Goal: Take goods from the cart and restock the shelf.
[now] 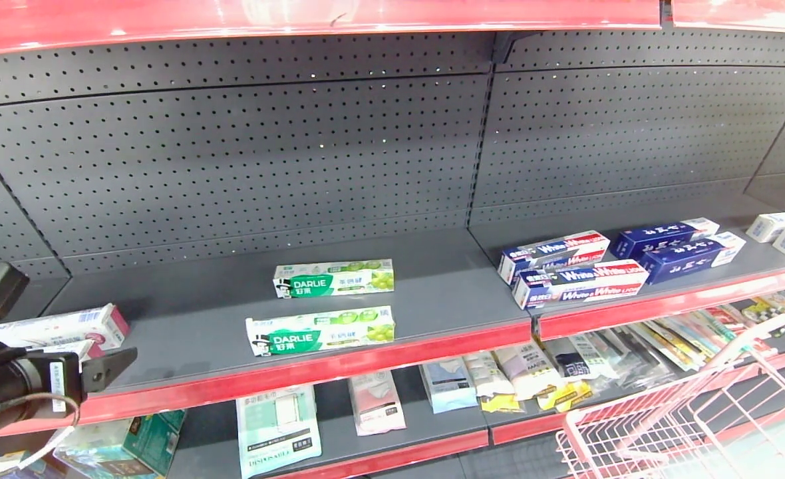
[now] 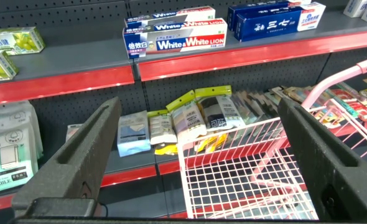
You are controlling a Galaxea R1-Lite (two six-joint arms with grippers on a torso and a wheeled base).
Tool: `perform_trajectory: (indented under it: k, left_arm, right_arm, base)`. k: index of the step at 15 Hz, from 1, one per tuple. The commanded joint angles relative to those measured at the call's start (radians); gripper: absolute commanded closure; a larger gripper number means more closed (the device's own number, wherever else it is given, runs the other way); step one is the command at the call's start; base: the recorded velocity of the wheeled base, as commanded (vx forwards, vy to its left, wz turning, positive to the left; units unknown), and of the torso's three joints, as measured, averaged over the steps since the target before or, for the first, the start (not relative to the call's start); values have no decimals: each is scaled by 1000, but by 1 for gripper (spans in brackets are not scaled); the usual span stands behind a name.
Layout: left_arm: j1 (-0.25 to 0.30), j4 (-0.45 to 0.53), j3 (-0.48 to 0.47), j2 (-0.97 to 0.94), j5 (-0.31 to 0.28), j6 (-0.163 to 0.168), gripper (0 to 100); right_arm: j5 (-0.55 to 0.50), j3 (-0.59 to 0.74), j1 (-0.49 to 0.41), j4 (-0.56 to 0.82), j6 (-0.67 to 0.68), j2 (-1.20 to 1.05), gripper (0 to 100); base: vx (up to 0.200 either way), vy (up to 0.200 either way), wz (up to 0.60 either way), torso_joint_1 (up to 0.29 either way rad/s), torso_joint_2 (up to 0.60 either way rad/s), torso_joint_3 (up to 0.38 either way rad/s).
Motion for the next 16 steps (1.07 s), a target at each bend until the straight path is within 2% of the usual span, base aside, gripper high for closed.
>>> perform_trajectory:
  k: [1, 3, 5, 6, 11, 14, 15, 16]
  left_arm:
    - [4, -49, -7, -27, -30, -55, 0]
    - [-42, -115, -7, -29, -34, -70, 0]
    - [-45, -168, -15, -24, -20, -61, 0]
    - [-63, -173, -12, -26, -10, -37, 0]
    - [-66, -159, 57, 0, -11, -34, 0]
    - [-85, -150, 14, 131, -10, -34, 0]
    - [-103, -148, -24, 180, -8, -34, 0]
    - [-152, -135, -75, 212, 4, -32, 0]
  right_arm:
    - [0, 0, 0, -1, 0, 0, 0]
    - [0, 0, 0, -1, 0, 0, 0]
    - [0, 0, 0, -1, 0, 0, 0]
    - [0, 0, 1, -1, 0, 0, 0]
    - [0, 0, 0, -1, 0, 0, 0]
    - [0, 0, 0, -1, 0, 0, 0]
    - [0, 0, 0, -1, 0, 0, 0]
    - [0, 0, 0, -1, 0, 0, 0]
  base:
    - [0, 0, 0, 0, 0, 0]
    - [0, 0, 0, 0, 0, 0]
    - [0, 0, 0, 0, 0, 0]
    - [0, 0, 0, 0, 0, 0]
    - [0, 0, 0, 0, 0, 0]
    - [0, 0, 0, 0, 0, 0]
    - [0, 0, 0, 0, 0, 0]
    - [0, 0, 0, 0, 0, 0]
